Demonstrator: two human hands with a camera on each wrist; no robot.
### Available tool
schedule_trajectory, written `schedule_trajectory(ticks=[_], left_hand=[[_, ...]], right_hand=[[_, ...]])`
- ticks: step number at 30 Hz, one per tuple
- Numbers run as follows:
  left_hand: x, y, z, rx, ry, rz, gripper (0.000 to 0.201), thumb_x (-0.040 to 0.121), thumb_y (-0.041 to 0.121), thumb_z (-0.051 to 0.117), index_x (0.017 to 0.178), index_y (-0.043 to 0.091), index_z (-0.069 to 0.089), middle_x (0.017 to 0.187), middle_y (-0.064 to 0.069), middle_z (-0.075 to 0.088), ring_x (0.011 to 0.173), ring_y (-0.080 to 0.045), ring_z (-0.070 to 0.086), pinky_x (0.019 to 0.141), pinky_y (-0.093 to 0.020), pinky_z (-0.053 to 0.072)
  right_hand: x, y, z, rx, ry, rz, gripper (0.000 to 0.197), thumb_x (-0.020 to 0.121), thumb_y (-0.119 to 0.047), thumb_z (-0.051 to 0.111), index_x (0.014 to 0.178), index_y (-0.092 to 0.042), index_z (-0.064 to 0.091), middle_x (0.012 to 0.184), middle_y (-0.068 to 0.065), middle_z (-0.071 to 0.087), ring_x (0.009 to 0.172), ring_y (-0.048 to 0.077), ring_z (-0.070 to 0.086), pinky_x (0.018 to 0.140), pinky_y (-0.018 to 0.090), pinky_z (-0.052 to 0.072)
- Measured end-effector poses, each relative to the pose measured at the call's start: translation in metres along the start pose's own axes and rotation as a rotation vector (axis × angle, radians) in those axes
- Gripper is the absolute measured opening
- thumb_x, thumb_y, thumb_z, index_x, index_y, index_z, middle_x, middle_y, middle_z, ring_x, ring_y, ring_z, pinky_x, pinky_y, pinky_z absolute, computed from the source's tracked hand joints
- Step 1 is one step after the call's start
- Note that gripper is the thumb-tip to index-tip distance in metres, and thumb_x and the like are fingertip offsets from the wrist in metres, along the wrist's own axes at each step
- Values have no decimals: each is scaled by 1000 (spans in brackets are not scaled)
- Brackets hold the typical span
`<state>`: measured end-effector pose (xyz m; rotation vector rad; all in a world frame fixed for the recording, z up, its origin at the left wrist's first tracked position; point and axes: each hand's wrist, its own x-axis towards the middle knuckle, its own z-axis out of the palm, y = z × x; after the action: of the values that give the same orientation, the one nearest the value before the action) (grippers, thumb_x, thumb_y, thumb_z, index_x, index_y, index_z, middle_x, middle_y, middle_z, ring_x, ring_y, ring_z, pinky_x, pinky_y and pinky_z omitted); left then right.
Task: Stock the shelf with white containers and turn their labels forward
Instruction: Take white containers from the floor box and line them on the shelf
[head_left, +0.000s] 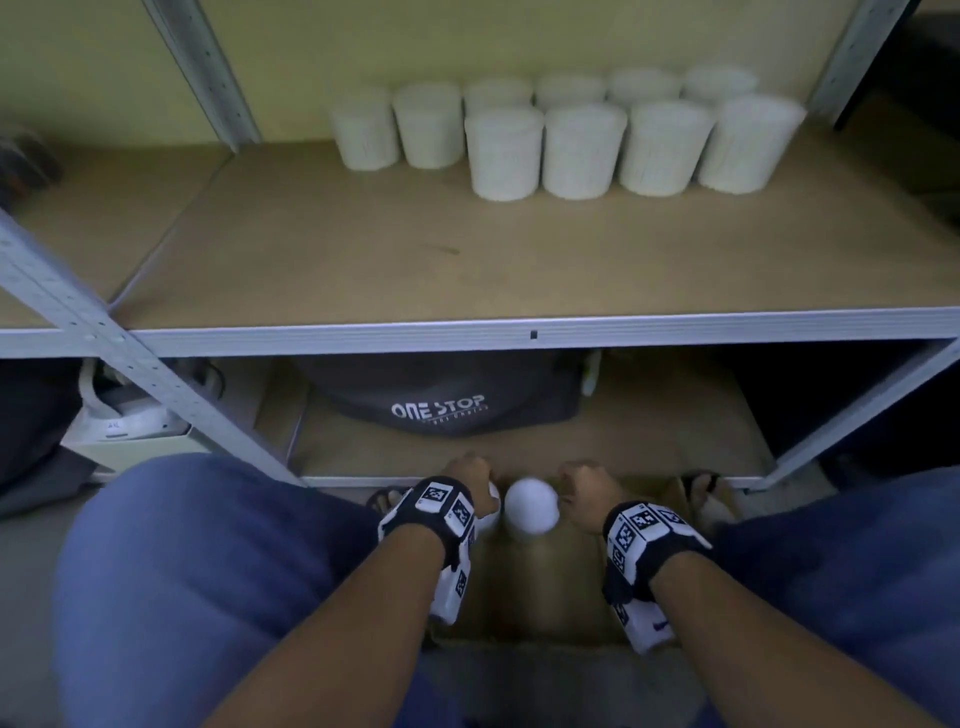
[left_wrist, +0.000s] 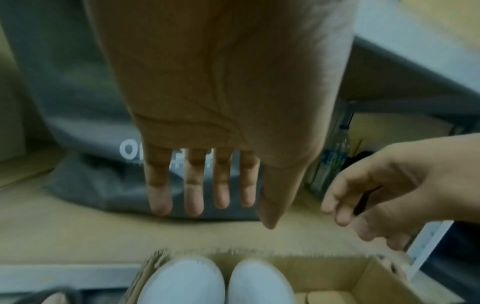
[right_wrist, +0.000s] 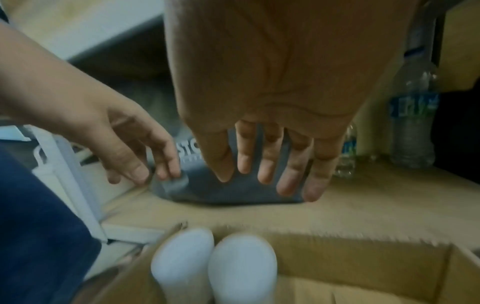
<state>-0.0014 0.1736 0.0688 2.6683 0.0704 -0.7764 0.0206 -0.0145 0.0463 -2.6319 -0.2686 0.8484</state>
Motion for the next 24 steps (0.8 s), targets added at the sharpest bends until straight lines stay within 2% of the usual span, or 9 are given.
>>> schedule_trajectory(ticks=[3,5,9,11,13,15,17,19,24], left_hand=[[22,-7,29,72,-20,-20,43,84,23,61,126,16,52,130,-12,49,118,-34,51,101,-38,43],[35,-12,46,137,-27,-41,52,83,25,63,131,16,47,135,-13,45,125,-35,43,109,-41,34],[58,-27,74,202,-59,-79,62,85,26,59,141,15,36,147,-14,33,138,-34,27,119,-45,18],[66,-33,87,228,-19,-60,57,86,26,54,139,15,37,146,-14,31,138,-36,25,118,-47,15],[69,-34,96,247,52,-52,50,87,29,50,136,18,41,142,-11,34,135,-36,30,115,-46,19],[70,-36,102,227,88,-71,54,84,37,56,134,24,42,141,-9,37,130,-37,36,112,-48,25],[73,-38,108,251,110,-86,58,74,46,67,127,30,50,132,-7,48,119,-39,48,107,-51,35],[78,-42,115,290,121,-85,60,57,55,76,111,34,63,114,-4,63,102,-39,62,94,-52,48],[89,-55,126,293,126,-63,76,48,58,79,114,34,51,111,-4,64,89,-39,64,81,-48,53]], right_hand=[[14,9,27,-32,-52,25,53,81,-30,59,132,-19,47,135,6,50,122,28,51,99,36,46],[20,10,40,-35,-68,55,59,84,-32,60,138,-22,40,144,5,42,128,29,46,104,37,43],[43,10,59,-108,-94,61,66,85,-35,60,144,-28,30,147,9,29,129,36,41,104,45,41],[54,8,65,-143,-108,57,73,84,-38,62,146,-33,25,148,9,26,128,38,40,103,46,40],[64,6,73,-171,-114,64,80,80,-42,66,146,-39,21,147,9,25,125,39,41,102,45,40],[71,3,81,-180,-129,70,84,76,-42,69,145,-41,22,146,9,23,122,39,43,100,44,40],[77,2,88,-157,-134,83,84,73,-39,71,143,-43,24,145,9,19,119,39,44,100,43,42],[82,2,92,-144,-124,92,85,70,-38,74,141,-42,27,144,10,17,115,40,47,98,42,45],[87,2,99,-152,-97,95,91,67,-39,77,143,-37,28,144,10,15,114,36,48,94,39,49]])
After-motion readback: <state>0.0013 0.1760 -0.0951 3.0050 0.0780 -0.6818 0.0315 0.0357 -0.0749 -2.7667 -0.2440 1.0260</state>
